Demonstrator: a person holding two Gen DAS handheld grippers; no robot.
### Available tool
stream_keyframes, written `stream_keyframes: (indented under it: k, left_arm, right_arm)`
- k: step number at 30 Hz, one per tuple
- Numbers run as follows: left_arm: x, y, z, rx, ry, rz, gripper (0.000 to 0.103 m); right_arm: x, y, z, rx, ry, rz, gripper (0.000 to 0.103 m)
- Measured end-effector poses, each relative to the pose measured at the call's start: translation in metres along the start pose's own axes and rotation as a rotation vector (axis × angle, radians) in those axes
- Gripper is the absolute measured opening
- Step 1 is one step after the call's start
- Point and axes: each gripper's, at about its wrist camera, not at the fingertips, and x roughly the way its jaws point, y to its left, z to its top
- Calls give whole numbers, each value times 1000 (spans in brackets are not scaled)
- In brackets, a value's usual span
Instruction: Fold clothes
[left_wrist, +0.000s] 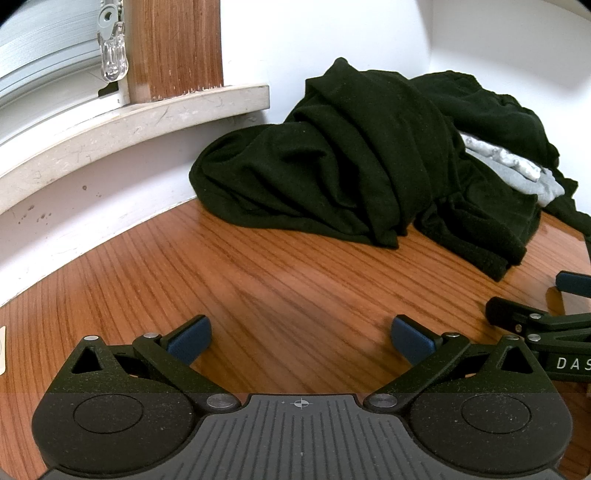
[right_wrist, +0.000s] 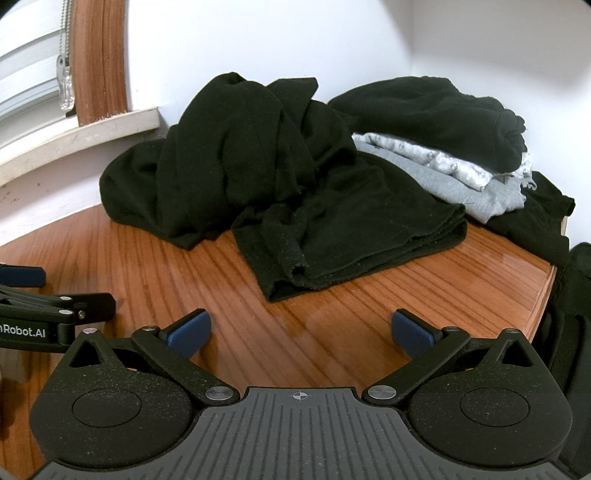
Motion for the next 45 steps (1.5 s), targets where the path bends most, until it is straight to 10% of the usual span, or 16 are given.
stream_keyframes:
  k: [26, 37, 45]
  left_arm:
    - [0, 0, 0, 1, 0, -1, 103]
    - [-7, 14, -5, 74, -27, -19, 103]
    - [-34, 68, -5, -25, -224, -10, 103]
  right_arm:
    - [0, -1, 0, -1, -2, 1, 103]
    - [-3, -13, -2, -98, -25, 152, 103]
    - [-5, -37, 51, -90, -165, 272, 103]
